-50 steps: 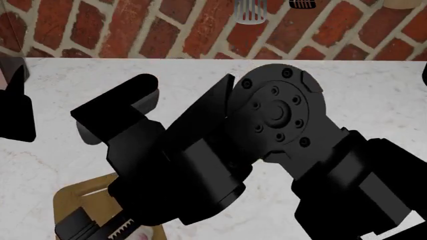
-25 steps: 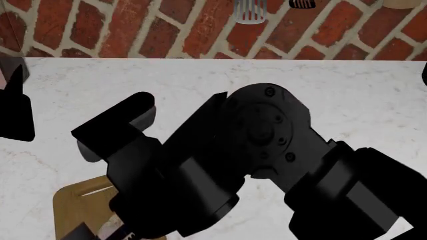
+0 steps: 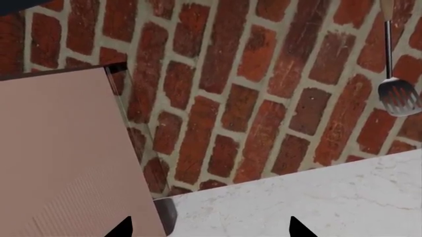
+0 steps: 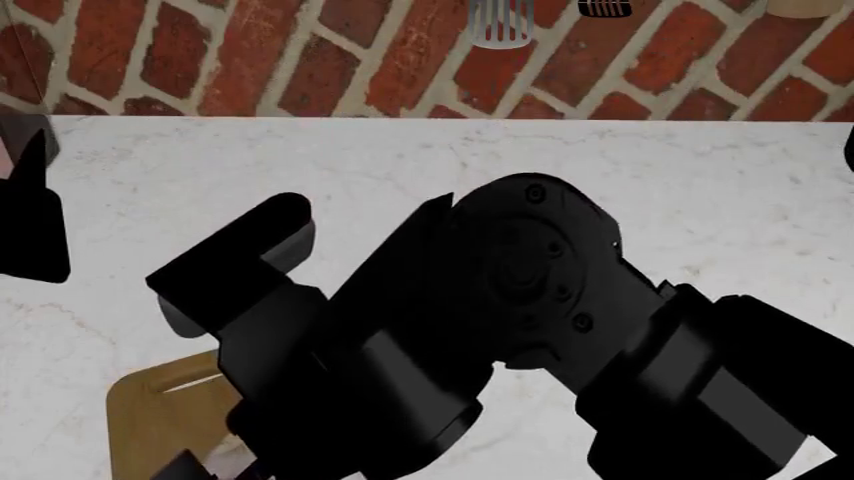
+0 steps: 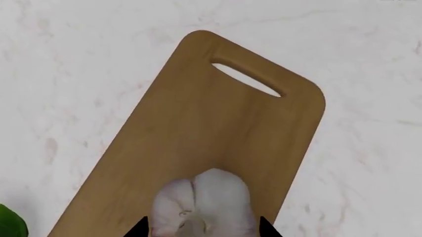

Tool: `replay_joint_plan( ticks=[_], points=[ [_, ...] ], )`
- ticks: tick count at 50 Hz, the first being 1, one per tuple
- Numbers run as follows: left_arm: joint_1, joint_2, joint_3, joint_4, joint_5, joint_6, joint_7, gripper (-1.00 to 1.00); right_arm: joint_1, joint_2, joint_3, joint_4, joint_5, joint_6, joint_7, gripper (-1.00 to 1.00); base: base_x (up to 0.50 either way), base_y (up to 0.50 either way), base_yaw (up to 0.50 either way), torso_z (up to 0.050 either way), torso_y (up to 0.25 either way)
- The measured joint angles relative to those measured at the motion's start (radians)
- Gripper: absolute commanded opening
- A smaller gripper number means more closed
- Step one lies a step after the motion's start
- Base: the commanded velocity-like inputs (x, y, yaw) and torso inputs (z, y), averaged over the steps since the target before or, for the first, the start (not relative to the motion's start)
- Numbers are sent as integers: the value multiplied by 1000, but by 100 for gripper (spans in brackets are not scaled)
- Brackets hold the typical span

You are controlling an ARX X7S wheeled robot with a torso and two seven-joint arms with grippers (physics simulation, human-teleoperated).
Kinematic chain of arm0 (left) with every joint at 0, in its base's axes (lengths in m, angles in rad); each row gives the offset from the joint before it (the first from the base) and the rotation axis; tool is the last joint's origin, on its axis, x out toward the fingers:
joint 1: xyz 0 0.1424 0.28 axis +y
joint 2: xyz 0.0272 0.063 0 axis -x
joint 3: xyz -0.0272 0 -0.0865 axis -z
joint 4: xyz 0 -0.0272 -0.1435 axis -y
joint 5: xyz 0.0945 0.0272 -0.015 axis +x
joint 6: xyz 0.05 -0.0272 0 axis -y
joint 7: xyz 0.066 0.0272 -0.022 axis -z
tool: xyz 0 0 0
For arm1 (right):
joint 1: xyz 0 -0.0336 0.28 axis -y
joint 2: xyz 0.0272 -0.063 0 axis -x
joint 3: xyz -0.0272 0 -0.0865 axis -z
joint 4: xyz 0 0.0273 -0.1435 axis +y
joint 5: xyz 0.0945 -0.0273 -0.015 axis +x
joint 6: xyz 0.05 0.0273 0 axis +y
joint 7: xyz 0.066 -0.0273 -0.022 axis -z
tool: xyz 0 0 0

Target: Clear the non-vegetable object off the cutting board and place the vegetables onto it.

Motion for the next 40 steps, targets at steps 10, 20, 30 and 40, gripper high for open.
replay_joint_plan(
  ticks=[10, 20, 30, 40],
  points=[
    [6, -5, 5, 2, 7, 25, 5, 100, 51, 33, -45, -40, 109, -21, 86, -100, 0, 0, 0, 0, 0],
    [12, -13, 16, 6, 22, 56, 14, 100, 90, 104, -82, -108, 230, -68, 183, -100, 0, 0, 0, 0, 0],
    [15, -21, 28, 8, 33, 80, 25, 100, 81, 206, -83, -172, 289, -118, 237, -100, 0, 0, 0, 0, 0],
    [14, -27, 35, 8, 34, 88, 26, 100, 51, 303, -70, -206, 287, -145, 249, -100, 0, 0, 0, 0, 0]
  ],
)
